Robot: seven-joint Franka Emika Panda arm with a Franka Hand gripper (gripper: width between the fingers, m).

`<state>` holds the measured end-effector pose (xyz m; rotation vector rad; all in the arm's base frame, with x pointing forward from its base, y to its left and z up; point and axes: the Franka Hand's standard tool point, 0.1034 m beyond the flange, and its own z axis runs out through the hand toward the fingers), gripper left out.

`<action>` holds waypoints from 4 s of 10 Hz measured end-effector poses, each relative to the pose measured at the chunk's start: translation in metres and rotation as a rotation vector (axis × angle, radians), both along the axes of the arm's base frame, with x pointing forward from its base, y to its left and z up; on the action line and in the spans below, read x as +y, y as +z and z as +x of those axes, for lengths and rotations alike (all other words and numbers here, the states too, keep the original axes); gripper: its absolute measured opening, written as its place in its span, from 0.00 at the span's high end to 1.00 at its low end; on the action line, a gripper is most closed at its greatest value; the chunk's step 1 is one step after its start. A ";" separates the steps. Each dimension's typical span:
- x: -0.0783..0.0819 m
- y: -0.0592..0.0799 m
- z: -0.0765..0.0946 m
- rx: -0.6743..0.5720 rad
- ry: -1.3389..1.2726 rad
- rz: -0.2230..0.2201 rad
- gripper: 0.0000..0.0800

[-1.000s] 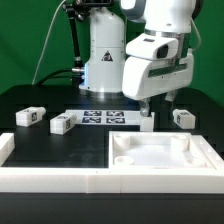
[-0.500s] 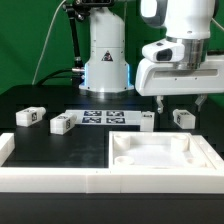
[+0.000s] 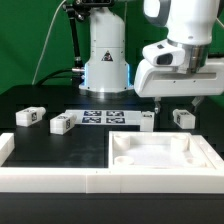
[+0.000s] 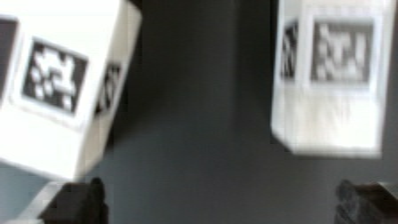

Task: Assemble one leg

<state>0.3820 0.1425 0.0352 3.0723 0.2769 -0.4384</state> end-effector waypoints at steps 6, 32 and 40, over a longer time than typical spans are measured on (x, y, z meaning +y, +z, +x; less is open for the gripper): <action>0.023 0.001 -0.021 0.587 0.020 -0.082 0.19; 0.016 0.049 0.009 0.449 -0.016 -0.064 0.64; -0.008 0.050 0.055 -0.244 0.023 0.095 0.64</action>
Offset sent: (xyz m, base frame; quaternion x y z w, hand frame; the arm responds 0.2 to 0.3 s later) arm -0.0142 0.0227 0.0003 0.0434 -0.2055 0.0044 0.9777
